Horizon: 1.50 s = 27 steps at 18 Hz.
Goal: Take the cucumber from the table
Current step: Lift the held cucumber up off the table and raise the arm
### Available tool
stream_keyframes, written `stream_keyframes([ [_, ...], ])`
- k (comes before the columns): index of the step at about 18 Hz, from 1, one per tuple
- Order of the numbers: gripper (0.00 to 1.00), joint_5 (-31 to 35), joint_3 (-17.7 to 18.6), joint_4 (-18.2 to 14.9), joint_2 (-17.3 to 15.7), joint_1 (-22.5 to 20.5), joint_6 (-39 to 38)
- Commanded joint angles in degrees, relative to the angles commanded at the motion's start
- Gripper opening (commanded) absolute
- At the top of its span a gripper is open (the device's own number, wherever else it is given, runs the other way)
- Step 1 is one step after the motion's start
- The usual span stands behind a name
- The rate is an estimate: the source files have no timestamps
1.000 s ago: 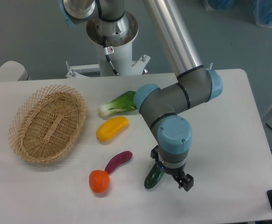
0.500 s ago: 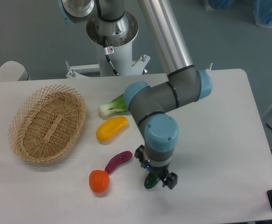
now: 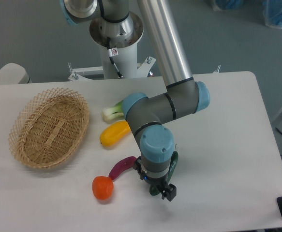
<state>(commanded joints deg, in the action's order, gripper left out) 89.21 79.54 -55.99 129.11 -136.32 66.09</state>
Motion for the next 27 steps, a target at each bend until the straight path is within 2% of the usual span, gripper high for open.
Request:
stream_keyframes([
  [8, 1.0, 0.35, 2.02, 1.49, 0.62, 0.44, -0.97],
  [14, 0.99, 3.95, 3.51, 3.07, 0.97, 0.53, -0.97],
  [15, 0.89, 3.96, 3.6, 3.16, 0.97, 0.53, -1.05],
  [16, 0.71, 3.96, 3.6, 3.43, 0.97, 0.53, -1.05],
  [17, 0.58, 4.04, 3.69, 4.04, 1.06, 0.53, -1.05],
  [19, 0.39, 4.04, 3.69, 4.13, 1.06, 0.53, -1.14],
  [21, 0.26, 3.96, 3.34, 4.13, 1.06, 0.44, -1.14],
  [22, 0.22, 4.04, 2.99, 4.04, 1.06, 0.35, -1.14],
  [25, 0.18, 4.04, 1.06, 2.29, 0.88, 0.09, -0.88],
  [27, 0.18, 3.87, -0.69, -2.08, 0.53, -0.7, -0.27],
])
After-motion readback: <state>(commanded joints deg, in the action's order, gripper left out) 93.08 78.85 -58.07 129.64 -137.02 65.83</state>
